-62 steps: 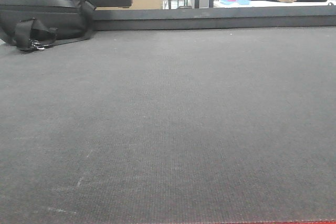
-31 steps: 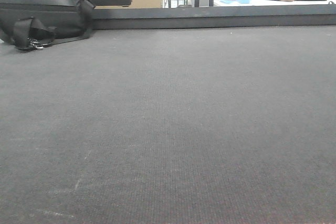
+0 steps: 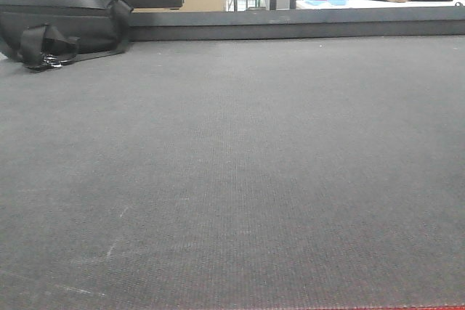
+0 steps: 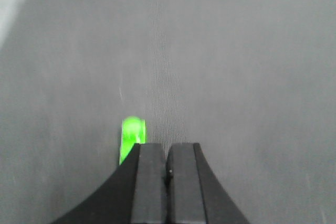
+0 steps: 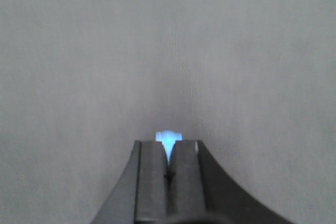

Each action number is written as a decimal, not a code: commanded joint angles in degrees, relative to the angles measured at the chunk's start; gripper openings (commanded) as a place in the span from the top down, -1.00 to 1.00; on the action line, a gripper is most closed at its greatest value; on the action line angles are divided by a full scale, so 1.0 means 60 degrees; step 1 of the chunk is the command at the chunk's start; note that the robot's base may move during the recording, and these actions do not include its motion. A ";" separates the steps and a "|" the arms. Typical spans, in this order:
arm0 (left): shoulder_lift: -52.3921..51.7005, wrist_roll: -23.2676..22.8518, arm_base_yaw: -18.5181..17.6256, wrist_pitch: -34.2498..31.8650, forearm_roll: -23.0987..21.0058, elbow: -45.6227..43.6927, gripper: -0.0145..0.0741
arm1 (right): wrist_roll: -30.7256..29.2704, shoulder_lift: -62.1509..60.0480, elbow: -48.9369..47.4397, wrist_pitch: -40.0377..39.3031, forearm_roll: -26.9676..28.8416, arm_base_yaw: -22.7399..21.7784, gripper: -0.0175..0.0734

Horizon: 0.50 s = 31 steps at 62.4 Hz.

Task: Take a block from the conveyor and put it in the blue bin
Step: 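Close the left gripper on the green block and right on the blue block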

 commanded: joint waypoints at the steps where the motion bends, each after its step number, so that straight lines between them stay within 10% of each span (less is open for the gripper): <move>1: 0.1068 -0.0001 0.0018 0.0526 -0.0083 -0.0679 0.92 | -0.0494 0.0847 -0.0499 0.0841 -0.0039 -0.0065 0.97; 31: 0.3986 -0.0789 0.0018 0.0709 -0.0083 -0.1199 0.92 | -0.0207 0.4204 -0.0715 0.0959 -0.0002 -0.0065 0.97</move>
